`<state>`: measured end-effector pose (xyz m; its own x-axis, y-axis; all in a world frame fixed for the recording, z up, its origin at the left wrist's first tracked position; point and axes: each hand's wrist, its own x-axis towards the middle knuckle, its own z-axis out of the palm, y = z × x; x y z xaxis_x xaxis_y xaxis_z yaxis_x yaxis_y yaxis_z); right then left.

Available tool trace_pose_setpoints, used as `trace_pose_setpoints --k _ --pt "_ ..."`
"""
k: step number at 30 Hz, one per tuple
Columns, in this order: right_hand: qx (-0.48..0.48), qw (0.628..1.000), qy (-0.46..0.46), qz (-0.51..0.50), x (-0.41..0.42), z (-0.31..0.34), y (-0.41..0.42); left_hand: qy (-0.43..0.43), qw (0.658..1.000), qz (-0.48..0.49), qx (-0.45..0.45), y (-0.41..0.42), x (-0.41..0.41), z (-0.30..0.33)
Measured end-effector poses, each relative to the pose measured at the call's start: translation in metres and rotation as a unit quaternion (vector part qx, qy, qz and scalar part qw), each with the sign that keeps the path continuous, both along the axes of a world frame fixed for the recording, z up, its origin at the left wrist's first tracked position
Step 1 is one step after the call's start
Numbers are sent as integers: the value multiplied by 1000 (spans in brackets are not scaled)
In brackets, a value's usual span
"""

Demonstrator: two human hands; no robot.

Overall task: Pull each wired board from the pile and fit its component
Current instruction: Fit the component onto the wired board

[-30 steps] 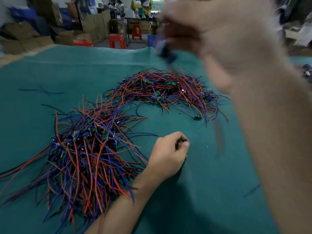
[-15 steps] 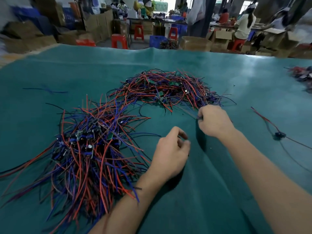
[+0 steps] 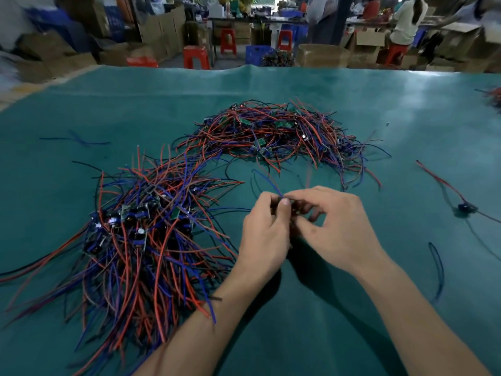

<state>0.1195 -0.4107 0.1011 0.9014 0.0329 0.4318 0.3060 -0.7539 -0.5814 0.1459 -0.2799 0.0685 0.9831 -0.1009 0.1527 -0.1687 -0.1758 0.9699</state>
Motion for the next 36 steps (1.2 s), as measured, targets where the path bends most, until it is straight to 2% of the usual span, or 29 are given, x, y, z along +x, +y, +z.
trace_pose_setpoints --k 3,8,10,14,16,20,22,24,29,36 --pt "-46 998 19 -34 2 -3 1 -8 1000 8 -17 -1 1 -1" --pt "21 995 85 -40 3 -5 -4 -23 999 20 -23 0 -1 1" --pt "96 988 120 -22 5 -6 -6 -21 999 22 -34 0 0 1" --pt "187 976 102 -47 11 -7 -11 -45 999 7 -16 1 -1 0" --pt "233 966 113 -17 12 -8 -10 -48 998 6 -34 2 -2 1" --pt "389 908 152 27 13 -10 -10 -18 996 -22 -82 2 -3 3" --pt "430 887 166 37 14 -8 -12 -4 995 -48 -85 2 -4 3" --pt "440 884 152 34 15 -7 -14 22 993 -68 -89 0 -4 1" --pt "375 923 84 -5 15 -7 -14 56 992 -79 -86 -3 -2 0" --pt "375 924 -6 -77 18 -2 -36 34 988 -142 -55 -3 -3 -1"
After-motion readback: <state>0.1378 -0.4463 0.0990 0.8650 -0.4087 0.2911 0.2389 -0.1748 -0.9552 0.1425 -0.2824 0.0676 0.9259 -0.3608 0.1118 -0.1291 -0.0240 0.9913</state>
